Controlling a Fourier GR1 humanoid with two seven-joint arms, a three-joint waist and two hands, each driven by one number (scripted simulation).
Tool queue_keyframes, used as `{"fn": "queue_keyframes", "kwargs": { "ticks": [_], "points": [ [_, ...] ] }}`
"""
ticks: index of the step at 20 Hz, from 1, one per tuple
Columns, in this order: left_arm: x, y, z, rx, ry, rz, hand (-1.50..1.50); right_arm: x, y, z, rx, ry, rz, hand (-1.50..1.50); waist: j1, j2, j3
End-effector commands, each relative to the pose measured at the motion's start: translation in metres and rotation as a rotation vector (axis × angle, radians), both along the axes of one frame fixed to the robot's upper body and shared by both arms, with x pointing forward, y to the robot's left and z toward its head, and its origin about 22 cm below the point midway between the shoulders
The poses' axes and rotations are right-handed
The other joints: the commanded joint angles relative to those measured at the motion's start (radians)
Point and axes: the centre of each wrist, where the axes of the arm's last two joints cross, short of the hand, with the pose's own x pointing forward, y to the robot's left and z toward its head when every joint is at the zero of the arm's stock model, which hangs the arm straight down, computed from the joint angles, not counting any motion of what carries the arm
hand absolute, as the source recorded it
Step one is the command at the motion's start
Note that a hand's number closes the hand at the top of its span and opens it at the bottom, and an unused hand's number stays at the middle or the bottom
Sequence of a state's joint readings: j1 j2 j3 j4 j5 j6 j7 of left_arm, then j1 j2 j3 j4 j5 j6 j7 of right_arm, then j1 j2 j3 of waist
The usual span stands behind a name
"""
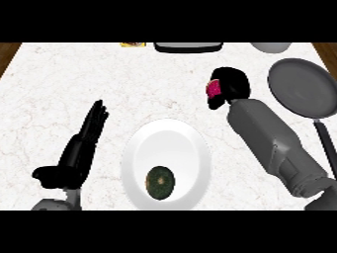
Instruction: Pick the cupcake from the plate and place it in the pan
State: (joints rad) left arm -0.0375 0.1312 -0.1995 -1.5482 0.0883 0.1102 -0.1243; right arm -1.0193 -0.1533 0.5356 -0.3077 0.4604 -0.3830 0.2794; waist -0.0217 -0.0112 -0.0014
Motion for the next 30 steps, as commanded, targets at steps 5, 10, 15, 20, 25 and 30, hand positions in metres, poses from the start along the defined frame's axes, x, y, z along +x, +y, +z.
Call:
{"fn": "queue_keyframes", "kwargs": {
  "ticks": [5, 10, 15, 20, 25, 30],
  "points": [
    [-0.009, 0.006, -0.007, 0.012, 0.015, -0.006, 0.00, 0.021, 0.018, 0.059, 0.078, -0.383, -0.340, 1.50, 0.004, -0.003, 0.000],
    [-0.002, -0.011, -0.001, 0.003, 0.006, 0.003, 0.00, 0.023, 0.001, 0.078, 0.158, -0.435, -0.472, 1.50, -0.010, -0.003, 0.001],
    [-0.004, 0.006, 0.000, -0.007, -0.001, 0.000, 0.00, 0.020, -0.039, 0.077, 0.236, -0.464, -0.582, 1.50, 0.010, 0.005, 0.001],
    [-0.007, -0.006, 0.008, 0.006, -0.020, -0.029, 0.00, 0.002, -0.125, 0.036, 0.146, -0.550, -0.675, 1.50, 0.036, 0.018, 0.003],
    [-0.002, -0.002, -0.009, 0.005, -0.008, -0.008, 0.00, -0.006, -0.161, 0.027, -0.009, -0.610, -0.708, 1.50, 0.030, 0.017, 0.001],
    [0.004, -0.008, 0.006, -0.012, -0.031, -0.050, 0.00, -0.024, -0.210, 0.020, -0.011, -0.769, -0.810, 1.50, 0.043, 0.025, 0.004]
  ]
}}
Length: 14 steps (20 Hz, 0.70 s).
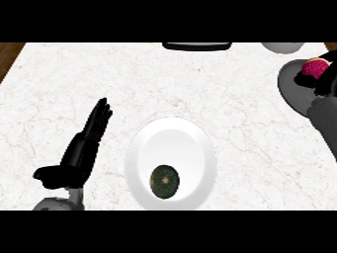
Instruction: Pick the cupcake from the plate and place it in the pan
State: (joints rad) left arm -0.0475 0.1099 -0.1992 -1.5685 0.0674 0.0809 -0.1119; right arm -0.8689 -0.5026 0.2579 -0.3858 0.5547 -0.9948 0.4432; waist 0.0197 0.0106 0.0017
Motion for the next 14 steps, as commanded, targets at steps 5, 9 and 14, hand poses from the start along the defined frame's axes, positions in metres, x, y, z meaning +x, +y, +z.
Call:
{"fn": "queue_keyframes", "kwargs": {
  "ticks": [5, 9, 14],
  "points": [
    [-0.003, -0.011, -0.011, -0.013, -0.011, -0.025, 0.00, -0.018, -0.066, 0.013, -0.001, -0.159, -0.130, 1.50, 0.028, 0.014, 0.003],
    [0.008, -0.007, 0.005, -0.003, -0.015, -0.032, 0.00, -0.031, -0.097, 0.021, 0.000, -0.157, -0.139, 1.50, 0.036, 0.018, 0.005],
    [0.015, -0.012, 0.013, -0.008, -0.046, -0.039, 0.00, -0.046, -0.105, -0.008, 0.240, 0.177, -0.098, -1.50, 0.055, 0.029, 0.005]
  ]
}}
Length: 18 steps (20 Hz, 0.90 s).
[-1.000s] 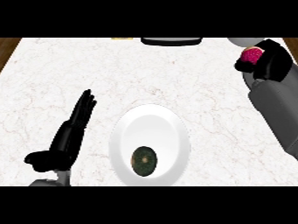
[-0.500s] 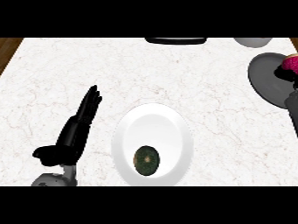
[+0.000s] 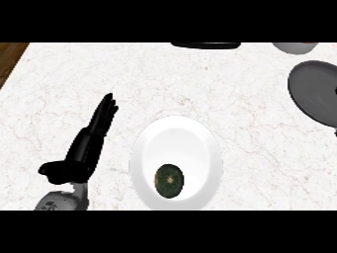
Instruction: Pick the cupcake from the plate and place it in the pan
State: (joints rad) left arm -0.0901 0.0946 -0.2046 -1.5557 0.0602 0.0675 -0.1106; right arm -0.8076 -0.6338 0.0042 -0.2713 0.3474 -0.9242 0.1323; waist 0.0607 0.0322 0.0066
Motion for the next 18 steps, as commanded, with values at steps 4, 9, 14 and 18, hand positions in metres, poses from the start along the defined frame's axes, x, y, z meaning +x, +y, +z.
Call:
{"fn": "queue_keyframes", "kwargs": {
  "ticks": [4, 9, 14, 18],
  "points": [
    [-0.001, -0.001, -0.002, -0.005, -0.001, -0.023, 0.00, -0.007, -0.007, -0.010, 0.301, 0.223, 0.178, -1.50, 0.019, 0.005, 0.003],
    [-0.003, -0.007, -0.003, -0.001, 0.004, -0.025, 0.00, -0.007, -0.017, 0.002, 0.303, 0.114, 0.218, -1.50, 0.028, 0.009, 0.004],
    [0.001, -0.009, -0.003, 0.007, 0.006, -0.016, 0.00, -0.004, -0.012, 0.004, 0.265, -0.137, 0.231, -1.50, 0.004, 0.003, 0.004],
    [-0.011, -0.004, 0.000, 0.002, -0.001, -0.006, 0.00, -0.011, -0.025, 0.005, 0.338, -0.271, 0.206, -1.50, 0.008, -0.006, 0.003]
  ]
}}
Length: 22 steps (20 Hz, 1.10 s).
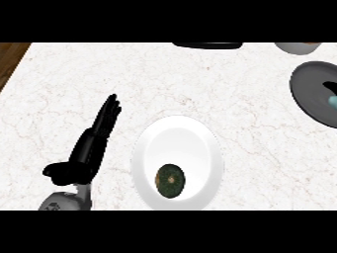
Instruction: Pick the cupcake from the plate and place it in the pan
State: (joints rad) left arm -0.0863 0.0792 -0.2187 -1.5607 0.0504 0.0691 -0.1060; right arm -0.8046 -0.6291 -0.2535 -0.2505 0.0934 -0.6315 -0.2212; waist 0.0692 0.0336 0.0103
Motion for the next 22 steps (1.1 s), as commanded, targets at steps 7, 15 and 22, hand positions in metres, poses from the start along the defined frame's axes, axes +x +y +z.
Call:
{"fn": "queue_keyframes", "kwargs": {
  "ticks": [7, 15, 22],
  "points": [
    [-0.006, 0.015, 0.004, 0.008, 0.006, 0.041, 0.00, -0.051, -0.056, -0.013, 0.217, -0.244, 0.115, -1.50, -0.041, -0.020, -0.005],
    [-0.011, 0.014, -0.009, -0.004, 0.025, 0.043, 0.00, -0.080, -0.049, -0.063, 0.282, -0.260, 0.309, -1.50, -0.052, -0.027, -0.008],
    [-0.020, 0.022, -0.010, 0.004, 0.048, 0.065, 0.00, -0.100, -0.057, -0.067, 0.223, -0.226, 0.368, -1.50, -0.067, -0.035, -0.010]
  ]
}}
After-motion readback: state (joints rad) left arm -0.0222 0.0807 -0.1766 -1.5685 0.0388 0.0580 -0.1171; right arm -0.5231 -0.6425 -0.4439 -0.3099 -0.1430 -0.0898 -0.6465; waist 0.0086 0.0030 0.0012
